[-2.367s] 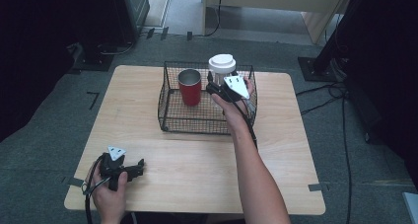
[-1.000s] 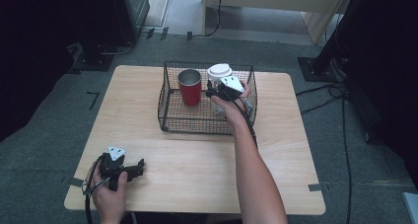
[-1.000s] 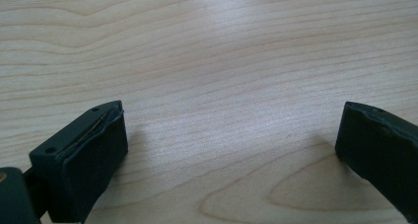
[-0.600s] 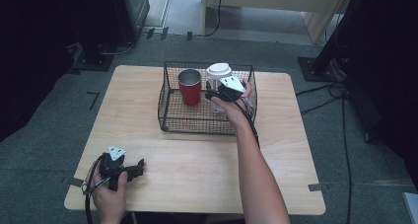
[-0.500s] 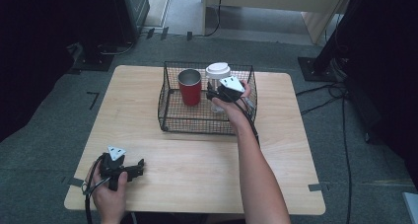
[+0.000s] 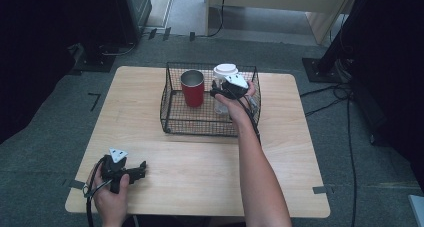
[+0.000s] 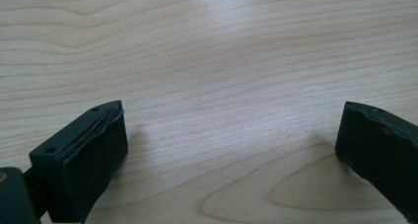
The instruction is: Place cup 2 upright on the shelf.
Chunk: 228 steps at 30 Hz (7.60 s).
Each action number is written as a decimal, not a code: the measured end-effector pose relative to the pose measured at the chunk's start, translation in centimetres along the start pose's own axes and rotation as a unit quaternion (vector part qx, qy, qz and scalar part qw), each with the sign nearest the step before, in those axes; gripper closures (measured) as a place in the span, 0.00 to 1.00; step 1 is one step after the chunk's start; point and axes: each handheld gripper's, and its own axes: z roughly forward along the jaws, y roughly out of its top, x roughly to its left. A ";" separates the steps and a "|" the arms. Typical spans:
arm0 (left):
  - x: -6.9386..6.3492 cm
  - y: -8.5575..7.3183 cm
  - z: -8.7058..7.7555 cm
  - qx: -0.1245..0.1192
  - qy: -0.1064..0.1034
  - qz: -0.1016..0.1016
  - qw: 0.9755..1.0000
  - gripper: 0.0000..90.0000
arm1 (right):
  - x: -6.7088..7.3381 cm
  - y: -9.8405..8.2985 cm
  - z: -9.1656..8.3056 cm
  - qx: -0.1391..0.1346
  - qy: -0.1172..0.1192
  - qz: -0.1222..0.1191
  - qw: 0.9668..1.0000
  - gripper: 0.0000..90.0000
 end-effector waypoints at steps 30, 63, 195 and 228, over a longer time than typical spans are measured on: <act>0.0 0.0 0.0 0.000 0.000 -0.001 1.000 0.00 | 0.1 0.2 -1.0 -0.016 0.035 -0.011 0.999 0.12; 0.0 0.0 0.0 -0.001 0.000 -0.001 1.000 0.00 | -0.8 -0.1 -2.9 0.003 0.021 -0.014 1.000 0.01; 0.0 0.0 0.0 -0.001 0.000 0.000 1.000 0.00 | -14.2 -11.4 -25.8 0.028 -0.022 -0.024 0.999 0.00; 0.0 0.0 0.0 0.000 0.001 0.001 1.000 0.00 | -17.9 -16.8 -25.5 0.200 -0.039 -0.018 0.979 0.06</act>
